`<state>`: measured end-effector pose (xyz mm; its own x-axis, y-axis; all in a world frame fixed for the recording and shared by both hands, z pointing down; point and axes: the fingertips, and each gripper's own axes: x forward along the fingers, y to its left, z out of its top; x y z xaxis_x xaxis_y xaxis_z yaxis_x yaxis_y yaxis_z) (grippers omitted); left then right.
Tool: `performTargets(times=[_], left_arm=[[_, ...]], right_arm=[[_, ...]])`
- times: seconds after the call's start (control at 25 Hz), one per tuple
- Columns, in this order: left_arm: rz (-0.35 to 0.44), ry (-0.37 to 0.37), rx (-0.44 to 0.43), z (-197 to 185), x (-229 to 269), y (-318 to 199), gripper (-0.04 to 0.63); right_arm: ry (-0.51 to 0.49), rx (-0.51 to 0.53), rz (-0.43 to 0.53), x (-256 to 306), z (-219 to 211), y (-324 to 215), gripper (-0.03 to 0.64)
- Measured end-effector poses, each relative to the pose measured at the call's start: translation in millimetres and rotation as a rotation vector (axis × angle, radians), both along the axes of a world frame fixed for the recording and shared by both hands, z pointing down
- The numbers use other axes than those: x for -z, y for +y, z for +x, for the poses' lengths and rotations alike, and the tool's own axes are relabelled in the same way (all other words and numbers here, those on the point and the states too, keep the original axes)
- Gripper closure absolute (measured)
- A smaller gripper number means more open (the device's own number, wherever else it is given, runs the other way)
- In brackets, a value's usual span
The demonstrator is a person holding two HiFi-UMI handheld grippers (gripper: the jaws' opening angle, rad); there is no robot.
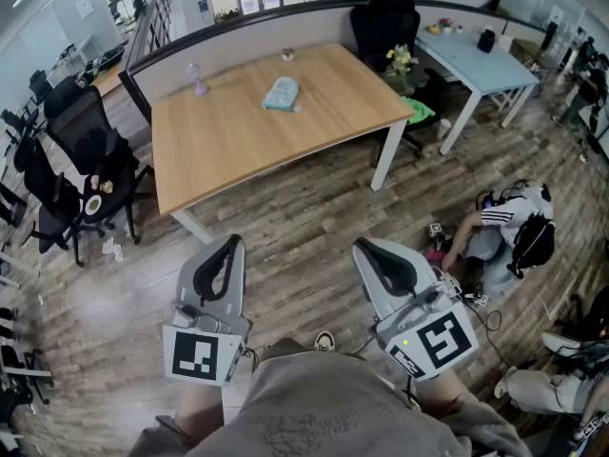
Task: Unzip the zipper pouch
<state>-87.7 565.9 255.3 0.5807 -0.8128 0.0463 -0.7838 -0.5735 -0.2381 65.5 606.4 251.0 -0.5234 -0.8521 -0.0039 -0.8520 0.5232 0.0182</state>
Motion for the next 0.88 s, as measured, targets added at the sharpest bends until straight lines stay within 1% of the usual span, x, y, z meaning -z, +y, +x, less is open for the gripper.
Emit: performTargets(times=[0.12,0.28,0.44,0.6,0.72,0.8,0.88], left_arm=[[0.017,0.013,0.000,2,0,4,0.595],[-0.010,0.001,0.002,-1,-4,3,0.595],[0.031,0.013,-0.017,1,2,-1,0.595],[0.036,0.002,-0.020,5,3,-3,0.595],[0.034,0.017,-0.013,8,2,-5,0.595],[0.036,0.042,-0.010,10,4,-6,0.594],[0.036,0.053,-0.025,15,7,-8,0.588]], right_arm=[[-0.026,-0.008,0.008,0,5,4,0.597],[-0.039,-0.013,0.016,1,3,3,0.597],[-0.019,-0.020,0.014,-1,2,0,0.597],[-0.041,-0.025,0.023,0,7,-1,0.595],[-0.046,-0.030,0.036,0,13,-2,0.595],[-0.049,-0.043,0.038,0,18,-2,0.595],[-0.073,-0.071,0.047,2,26,-3,0.594]])
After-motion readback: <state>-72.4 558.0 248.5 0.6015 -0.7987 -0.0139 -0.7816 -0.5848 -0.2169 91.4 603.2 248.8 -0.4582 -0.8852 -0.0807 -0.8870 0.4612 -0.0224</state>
